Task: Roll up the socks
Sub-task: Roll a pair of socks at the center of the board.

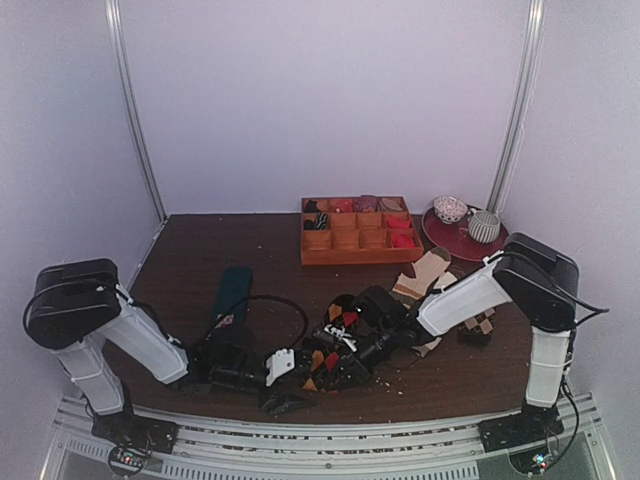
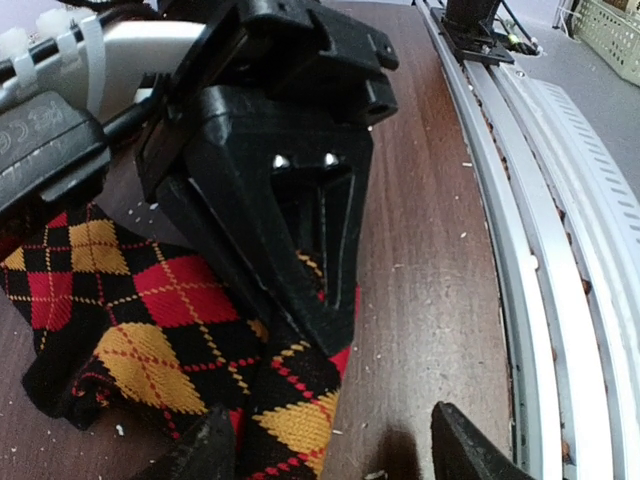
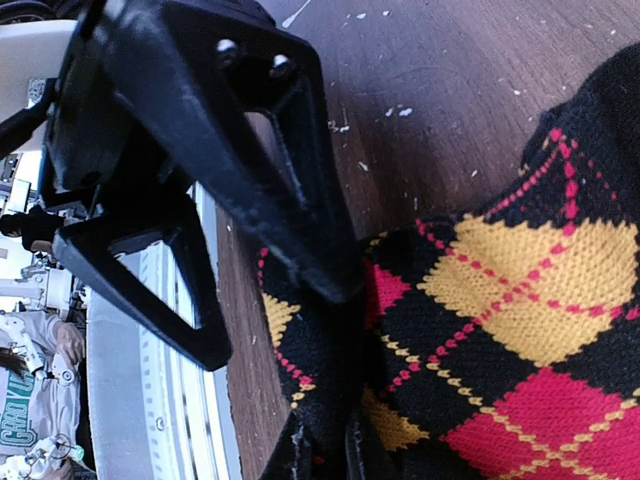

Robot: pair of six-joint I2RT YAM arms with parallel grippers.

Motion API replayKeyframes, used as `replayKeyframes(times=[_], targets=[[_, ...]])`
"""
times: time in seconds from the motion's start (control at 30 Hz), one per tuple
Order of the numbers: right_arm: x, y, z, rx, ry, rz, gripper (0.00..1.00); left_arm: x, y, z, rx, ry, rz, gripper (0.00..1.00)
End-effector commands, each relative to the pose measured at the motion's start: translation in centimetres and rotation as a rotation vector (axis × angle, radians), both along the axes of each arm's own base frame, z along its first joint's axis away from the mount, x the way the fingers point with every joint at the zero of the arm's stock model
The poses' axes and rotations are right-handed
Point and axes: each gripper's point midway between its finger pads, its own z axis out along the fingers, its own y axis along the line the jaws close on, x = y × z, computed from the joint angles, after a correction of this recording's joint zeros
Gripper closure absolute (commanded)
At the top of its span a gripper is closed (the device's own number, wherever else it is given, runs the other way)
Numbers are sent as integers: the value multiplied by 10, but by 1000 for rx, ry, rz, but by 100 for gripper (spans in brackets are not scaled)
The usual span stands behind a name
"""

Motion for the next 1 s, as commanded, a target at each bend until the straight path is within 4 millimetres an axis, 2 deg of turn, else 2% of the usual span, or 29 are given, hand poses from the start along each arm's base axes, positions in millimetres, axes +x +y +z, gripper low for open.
replayKeyframes(times=[0.0, 0.1, 0.2, 0.4, 0.5, 0.57, 0.6, 0.73, 0.8, 0.83, 0.9, 0.97], targets=[[-31, -52, -60, -285, 132, -3, 92, 6, -9, 2, -24, -34, 6, 35], [-33, -53, -60, -281, 138, 2, 92, 10, -10, -4, -11, -39, 25, 35], [-35, -54, -61, -281, 139, 6, 92, 12, -13, -6, -13, -40, 23, 42], [-36, -55, -62, -284, 146, 6, 92, 12, -16, 7, -61, -48, 24, 43], [-36, -56, -62, -286, 144, 6, 92, 12, -17, 4, -53, -43, 23, 58], [-36, -56, -63, -288, 145, 5, 92, 11, -17, -1, -41, -29, 17, 80], [-36, -56, -63, -287, 146, 4, 92, 10, -17, -3, -34, -21, 15, 86], [-35, -55, -61, -281, 145, 3, 92, 7, -13, -17, 4, 18, 18, 87], [-34, -53, -59, -272, 140, 4, 91, 8, -9, -23, 25, 40, 42, 100], [-33, -51, -56, -260, 132, 3, 89, 9, -7, -26, 37, 58, 63, 100], [-27, -47, -44, -232, 82, -2, 85, 10, -2, -29, 64, 114, 111, 100], [-12, -40, -19, -156, -32, -32, 77, 10, 5, -33, 109, 195, 173, 100]])
